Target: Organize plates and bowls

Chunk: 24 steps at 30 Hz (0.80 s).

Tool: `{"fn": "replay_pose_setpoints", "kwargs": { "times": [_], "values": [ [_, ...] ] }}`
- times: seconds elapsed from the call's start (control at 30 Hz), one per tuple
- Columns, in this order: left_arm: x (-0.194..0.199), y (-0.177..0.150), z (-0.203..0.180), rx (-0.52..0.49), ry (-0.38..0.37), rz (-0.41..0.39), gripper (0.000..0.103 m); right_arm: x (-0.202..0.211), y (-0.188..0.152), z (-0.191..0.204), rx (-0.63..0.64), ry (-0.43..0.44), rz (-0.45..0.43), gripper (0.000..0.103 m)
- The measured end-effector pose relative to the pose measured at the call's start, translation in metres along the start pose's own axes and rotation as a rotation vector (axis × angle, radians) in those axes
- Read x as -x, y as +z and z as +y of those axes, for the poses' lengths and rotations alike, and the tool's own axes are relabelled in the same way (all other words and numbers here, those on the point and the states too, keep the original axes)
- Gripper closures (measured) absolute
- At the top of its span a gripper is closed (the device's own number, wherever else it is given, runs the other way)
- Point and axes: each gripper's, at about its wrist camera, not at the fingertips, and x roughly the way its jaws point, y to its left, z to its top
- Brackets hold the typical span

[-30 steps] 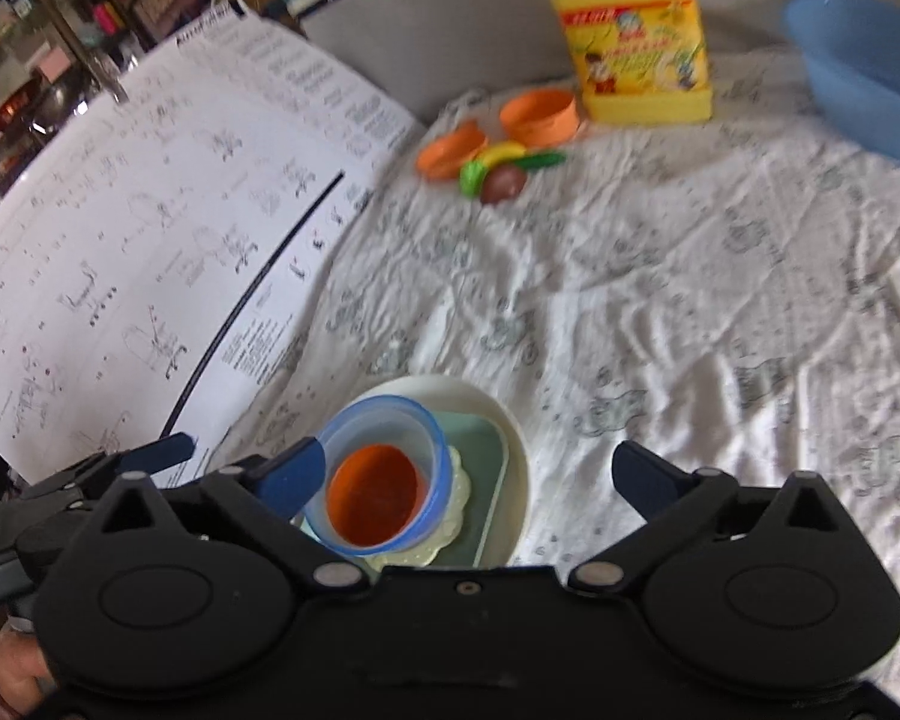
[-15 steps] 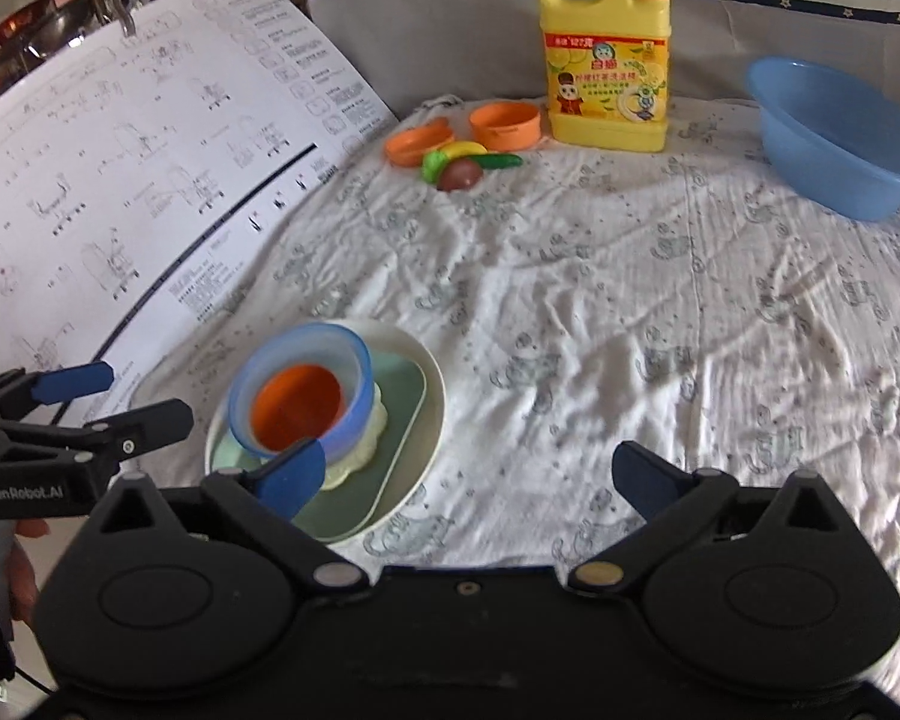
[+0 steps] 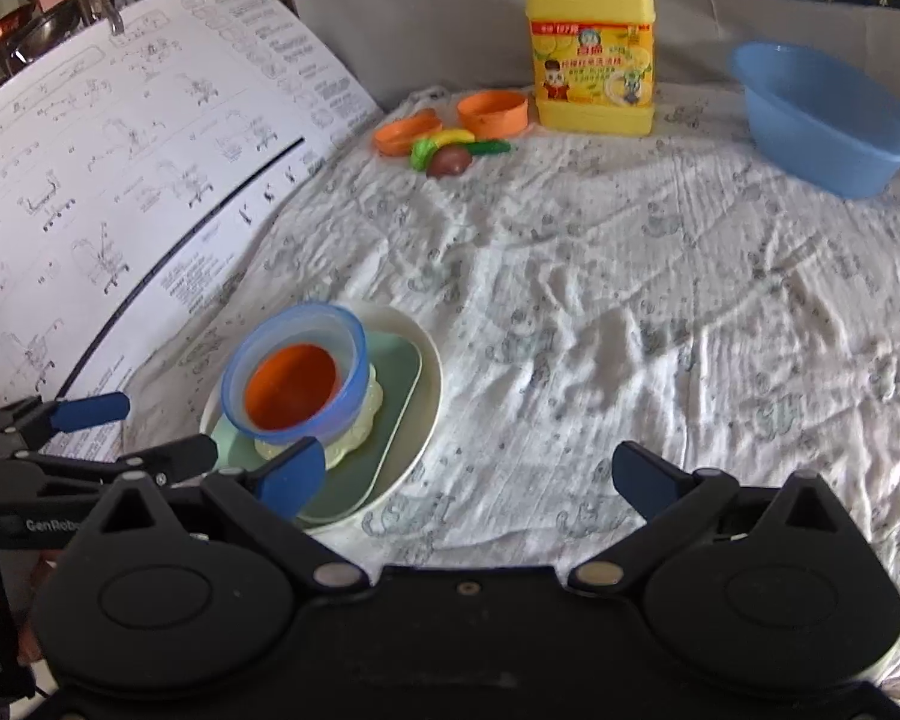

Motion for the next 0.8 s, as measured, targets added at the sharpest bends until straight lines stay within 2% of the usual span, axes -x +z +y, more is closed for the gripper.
{"fn": "replay_pose_setpoints", "kwargs": {
  "times": [0.13,0.2,0.33,0.43,0.8],
  "values": [
    [-0.007,-0.005,0.003,0.008,0.01,0.012,0.0,0.0,-0.014,0.014,0.125,-0.015,-0.059,0.0],
    [-0.01,-0.007,0.006,0.016,0.007,0.02,0.0,-0.001,-0.018,0.018,0.177,0.01,-0.072,0.0],
    [-0.015,-0.012,0.009,0.022,0.006,0.034,0.0,-0.01,-0.017,0.017,0.157,0.04,-0.015,0.0],
    [-0.018,-0.015,0.009,0.015,0.008,0.035,0.0,-0.016,-0.016,0.016,0.151,0.014,0.011,0.0],
    [-0.025,-0.019,0.003,-0.025,0.014,0.057,0.0,-0.027,-0.014,0.019,0.177,-0.006,0.051,0.0]
  ]
}}
